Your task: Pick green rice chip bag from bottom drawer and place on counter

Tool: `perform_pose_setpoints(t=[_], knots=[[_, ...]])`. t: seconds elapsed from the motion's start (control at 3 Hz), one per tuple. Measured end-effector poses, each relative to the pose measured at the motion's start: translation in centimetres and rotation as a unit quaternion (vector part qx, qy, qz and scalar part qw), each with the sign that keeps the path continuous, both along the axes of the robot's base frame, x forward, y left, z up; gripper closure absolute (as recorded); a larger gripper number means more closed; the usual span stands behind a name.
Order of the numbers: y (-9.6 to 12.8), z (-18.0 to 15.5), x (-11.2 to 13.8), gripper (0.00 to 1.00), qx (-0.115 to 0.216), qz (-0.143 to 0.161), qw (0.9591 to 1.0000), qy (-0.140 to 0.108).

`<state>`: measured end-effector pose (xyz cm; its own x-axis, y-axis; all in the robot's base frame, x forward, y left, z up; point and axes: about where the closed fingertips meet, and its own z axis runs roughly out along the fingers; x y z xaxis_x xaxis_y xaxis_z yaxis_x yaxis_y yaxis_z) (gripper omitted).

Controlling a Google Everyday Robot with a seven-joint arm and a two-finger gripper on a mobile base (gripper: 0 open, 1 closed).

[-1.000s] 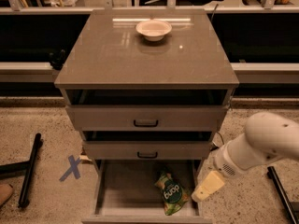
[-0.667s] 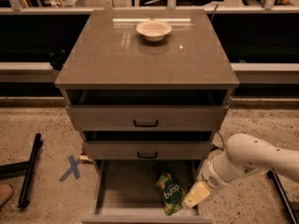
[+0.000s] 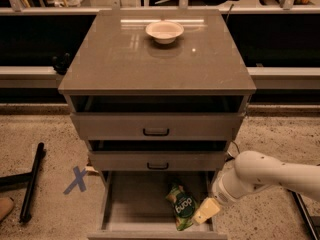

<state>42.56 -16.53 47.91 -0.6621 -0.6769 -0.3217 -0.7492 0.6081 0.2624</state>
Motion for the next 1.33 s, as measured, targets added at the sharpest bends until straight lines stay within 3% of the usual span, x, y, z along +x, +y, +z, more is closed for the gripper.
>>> perform_pose_setpoints(t=[0.33, 0.67, 1.33], knots=[[0.4, -7.0, 2.0, 0.0, 0.004, -0.005, 0.9999, -0.008], [2.7, -16.1, 3.1, 0.0, 0.026, -0.011, 0.9996, 0.002], [3.1, -17.5, 3.9, 0.0, 0.027, 0.001, 0.9996, -0.012]])
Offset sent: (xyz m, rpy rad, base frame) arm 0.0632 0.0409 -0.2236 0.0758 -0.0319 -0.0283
